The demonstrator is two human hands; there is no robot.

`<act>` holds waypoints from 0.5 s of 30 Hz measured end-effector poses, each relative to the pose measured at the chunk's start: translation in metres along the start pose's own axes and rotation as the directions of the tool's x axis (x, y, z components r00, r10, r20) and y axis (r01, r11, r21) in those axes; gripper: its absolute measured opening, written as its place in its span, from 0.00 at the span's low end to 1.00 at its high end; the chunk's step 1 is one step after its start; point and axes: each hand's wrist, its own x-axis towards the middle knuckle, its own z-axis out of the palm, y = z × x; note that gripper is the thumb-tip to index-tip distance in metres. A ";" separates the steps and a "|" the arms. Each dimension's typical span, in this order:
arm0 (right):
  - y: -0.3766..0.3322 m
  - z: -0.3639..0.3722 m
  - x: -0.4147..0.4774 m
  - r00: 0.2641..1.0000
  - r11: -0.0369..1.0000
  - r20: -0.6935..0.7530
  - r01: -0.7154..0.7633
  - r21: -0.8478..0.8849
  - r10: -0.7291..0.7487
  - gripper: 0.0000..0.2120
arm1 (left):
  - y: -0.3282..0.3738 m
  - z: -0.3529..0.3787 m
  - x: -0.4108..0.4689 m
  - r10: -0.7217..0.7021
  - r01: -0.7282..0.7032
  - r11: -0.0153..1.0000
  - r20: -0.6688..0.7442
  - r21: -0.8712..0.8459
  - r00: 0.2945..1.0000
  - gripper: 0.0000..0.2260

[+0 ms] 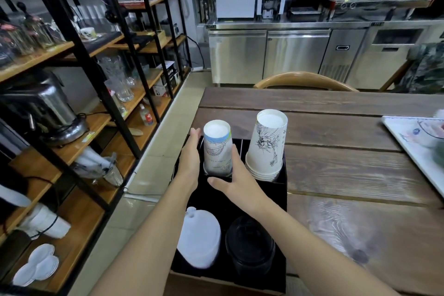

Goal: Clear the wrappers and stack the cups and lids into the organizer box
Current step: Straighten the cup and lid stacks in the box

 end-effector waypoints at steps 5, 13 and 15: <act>0.002 0.007 0.011 0.999 0.998 0.008 -0.040 -0.050 0.041 0.46 | 0.005 0.000 -0.005 -0.010 0.011 1.000 0.127 -0.005 0.992 0.23; 0.003 -0.002 0.024 0.999 0.998 -0.021 -0.048 -0.026 0.048 0.45 | -0.008 -0.007 -0.011 0.075 -0.084 0.992 0.098 0.093 0.992 0.18; 0.002 -0.005 0.025 0.998 0.998 -0.006 -0.062 -0.016 0.062 0.44 | -0.009 -0.006 -0.013 0.100 -0.109 0.989 0.088 0.100 0.991 0.15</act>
